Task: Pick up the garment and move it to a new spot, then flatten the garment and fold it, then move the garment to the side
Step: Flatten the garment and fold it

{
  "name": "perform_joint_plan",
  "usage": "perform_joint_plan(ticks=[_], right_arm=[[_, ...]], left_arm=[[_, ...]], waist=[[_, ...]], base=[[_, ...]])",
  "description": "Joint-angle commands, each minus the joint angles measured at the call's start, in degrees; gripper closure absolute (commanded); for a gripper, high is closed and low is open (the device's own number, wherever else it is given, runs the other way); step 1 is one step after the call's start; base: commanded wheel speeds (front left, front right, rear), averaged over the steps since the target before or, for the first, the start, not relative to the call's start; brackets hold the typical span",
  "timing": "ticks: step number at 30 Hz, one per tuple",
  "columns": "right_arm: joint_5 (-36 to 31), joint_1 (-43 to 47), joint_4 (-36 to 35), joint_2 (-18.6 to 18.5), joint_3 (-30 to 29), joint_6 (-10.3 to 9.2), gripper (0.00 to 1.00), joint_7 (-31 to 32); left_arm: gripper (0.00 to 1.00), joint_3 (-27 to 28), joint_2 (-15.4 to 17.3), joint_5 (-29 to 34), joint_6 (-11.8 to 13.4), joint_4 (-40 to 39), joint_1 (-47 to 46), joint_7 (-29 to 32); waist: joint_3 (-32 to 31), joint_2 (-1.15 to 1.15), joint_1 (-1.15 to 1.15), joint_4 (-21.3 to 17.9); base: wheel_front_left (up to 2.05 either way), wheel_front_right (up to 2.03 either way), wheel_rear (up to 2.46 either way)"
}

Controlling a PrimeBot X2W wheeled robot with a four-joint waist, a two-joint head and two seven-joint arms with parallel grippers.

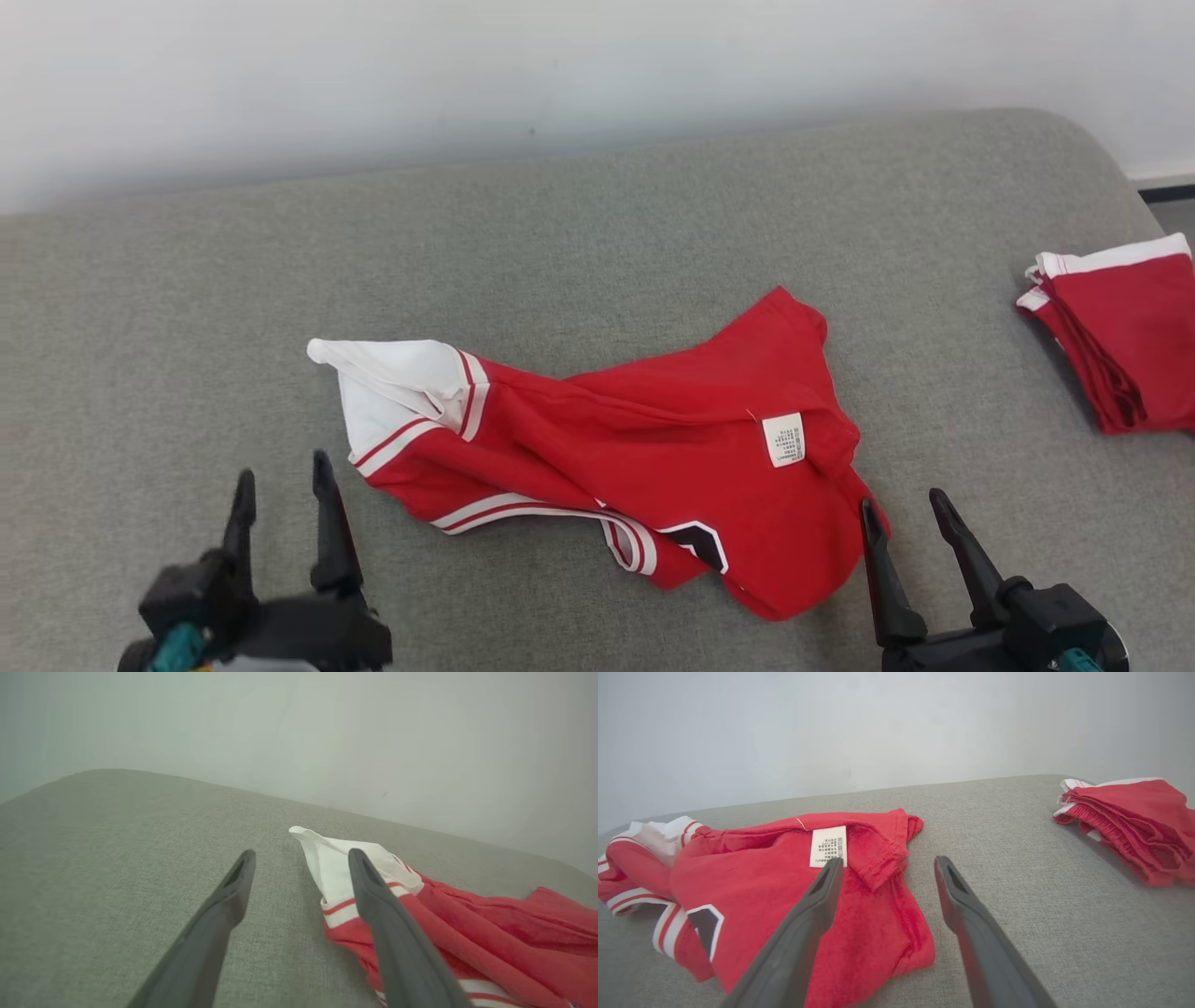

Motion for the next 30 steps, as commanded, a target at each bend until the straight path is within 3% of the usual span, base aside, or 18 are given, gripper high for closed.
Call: perform_joint_plan(ticks=[1,9,15,30], right_arm=[[-0.22,0.65,0.16,-0.06,-0.06,-0.16,0.0,-0.05],[0.18,1.59,0.98,-0.31,-0.44,-0.16,0.0,-0.06],[0.77,0.48,2.99,-1.35,-0.76,-0.16,0.0,1.4],[6.17,-11.56,12.9,-4.4,-1.07,-0.16,0.0,18.65]], left_arm=[[0.0,0.19,-0.52,1.21,-0.22,-1.34,1.75,-0.15],[0.0,2.03,-3.41,6.4,-2.62,-8.38,12.01,-0.16],[0.0,2.73,-4.59,7.52,-3.92,-9.21,15.16,-0.16],[0.0,2.86,-5.04,9.78,-5.86,-10.52,14.6,-0.16]], waist=[[-1.51,0.0,0.0,1.17],[-4.31,0.0,0.0,1.73],[-5.28,0.0,0.0,2.22],[-3.89,0.0,0.0,5.76]], base=[[0.0,0.0,0.0],[0.0,0.0,0.0],[0.0,0.0,0.0],[0.0,0.0,0.0]])
